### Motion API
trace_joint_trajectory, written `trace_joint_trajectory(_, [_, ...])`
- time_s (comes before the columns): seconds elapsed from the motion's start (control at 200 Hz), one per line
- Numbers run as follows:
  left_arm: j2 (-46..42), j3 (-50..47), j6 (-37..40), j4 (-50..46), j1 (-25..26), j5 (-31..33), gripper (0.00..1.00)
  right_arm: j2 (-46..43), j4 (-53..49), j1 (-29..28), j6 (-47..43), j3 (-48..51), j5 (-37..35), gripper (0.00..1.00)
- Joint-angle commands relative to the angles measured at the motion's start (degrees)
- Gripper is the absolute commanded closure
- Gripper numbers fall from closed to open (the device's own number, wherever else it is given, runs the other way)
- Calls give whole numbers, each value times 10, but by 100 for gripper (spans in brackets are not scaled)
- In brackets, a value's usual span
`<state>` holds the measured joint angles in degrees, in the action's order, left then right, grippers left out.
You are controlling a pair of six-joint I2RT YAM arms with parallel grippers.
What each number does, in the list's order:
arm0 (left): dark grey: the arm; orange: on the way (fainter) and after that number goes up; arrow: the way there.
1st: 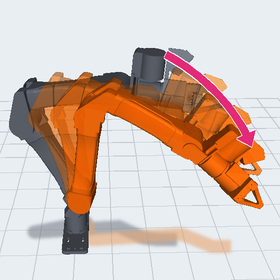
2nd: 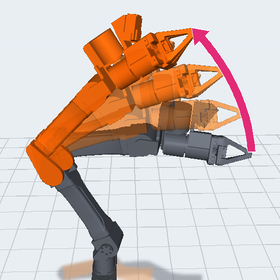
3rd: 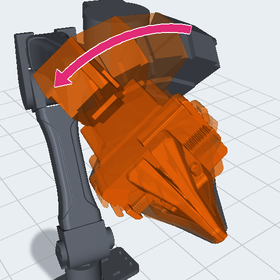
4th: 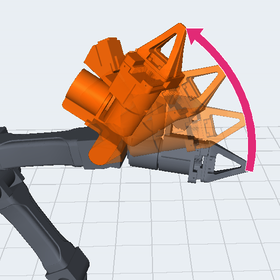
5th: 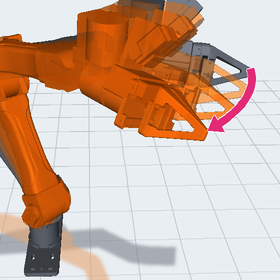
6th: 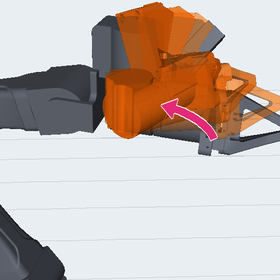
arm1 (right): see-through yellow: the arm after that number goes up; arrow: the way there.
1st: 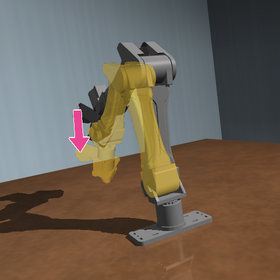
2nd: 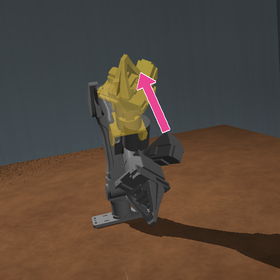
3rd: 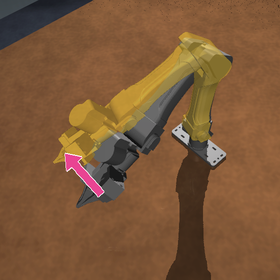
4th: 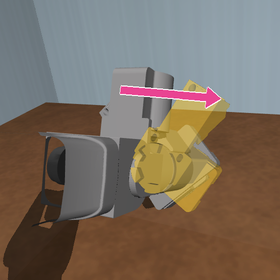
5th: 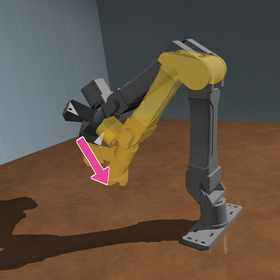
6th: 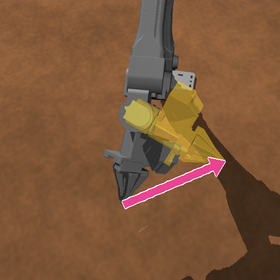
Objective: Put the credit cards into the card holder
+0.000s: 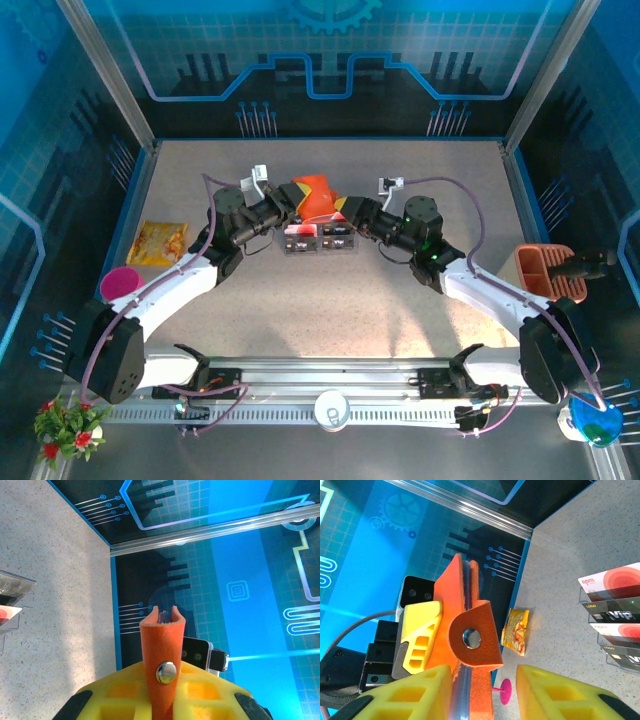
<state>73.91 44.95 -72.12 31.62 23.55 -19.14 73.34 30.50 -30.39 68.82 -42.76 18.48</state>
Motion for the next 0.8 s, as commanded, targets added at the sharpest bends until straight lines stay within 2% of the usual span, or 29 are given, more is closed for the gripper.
trace_joint_trajectory(0.0, [3,12,-2,19,4,6,100,-6,5,-6,-3,-14,1,60])
trace_joint_trajectory(0.795, [18,15,-4,29,5,4,100,2,20,4,11,19,-6,62])
